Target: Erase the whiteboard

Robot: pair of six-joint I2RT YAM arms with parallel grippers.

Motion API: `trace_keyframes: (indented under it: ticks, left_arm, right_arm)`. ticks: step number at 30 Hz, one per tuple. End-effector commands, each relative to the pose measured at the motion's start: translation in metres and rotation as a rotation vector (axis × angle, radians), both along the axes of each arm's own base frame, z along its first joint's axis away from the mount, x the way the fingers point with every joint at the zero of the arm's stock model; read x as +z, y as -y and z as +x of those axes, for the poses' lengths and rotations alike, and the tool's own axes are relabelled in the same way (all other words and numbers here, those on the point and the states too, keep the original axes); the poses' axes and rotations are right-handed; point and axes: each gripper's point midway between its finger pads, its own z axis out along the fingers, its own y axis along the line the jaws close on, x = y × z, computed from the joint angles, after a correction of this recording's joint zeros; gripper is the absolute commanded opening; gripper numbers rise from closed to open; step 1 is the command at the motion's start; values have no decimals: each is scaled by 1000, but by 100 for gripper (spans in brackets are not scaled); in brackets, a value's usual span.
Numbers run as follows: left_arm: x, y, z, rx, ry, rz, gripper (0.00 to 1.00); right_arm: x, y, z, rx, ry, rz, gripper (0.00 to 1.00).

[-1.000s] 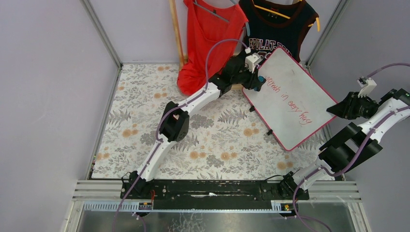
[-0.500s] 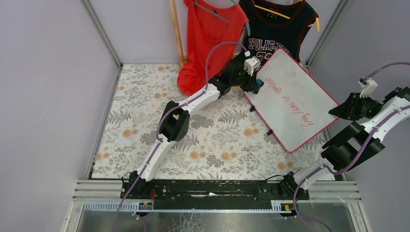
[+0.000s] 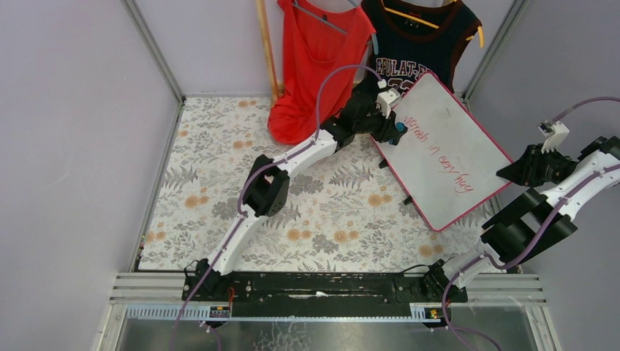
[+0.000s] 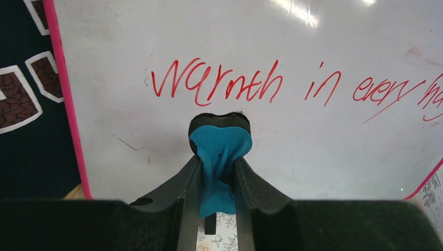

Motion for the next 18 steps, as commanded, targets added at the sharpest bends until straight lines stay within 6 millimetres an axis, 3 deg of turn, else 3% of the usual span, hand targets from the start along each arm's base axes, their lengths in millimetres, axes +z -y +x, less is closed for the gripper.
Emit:
trace_keyframes:
  ticks: [1,8,18]
  left_arm:
    - [39,12,0,-35,113,-79,6]
    - [36,12,0,-35,110,-74,7]
    - [24,11,-3,-38,98,-64,7]
  right_arm:
    - [-19,26,-31,62,-72,-221,0]
    - [-18,23,-30,69,-58,-223,0]
    - [-14,18,-13,78,-11,-170,0]
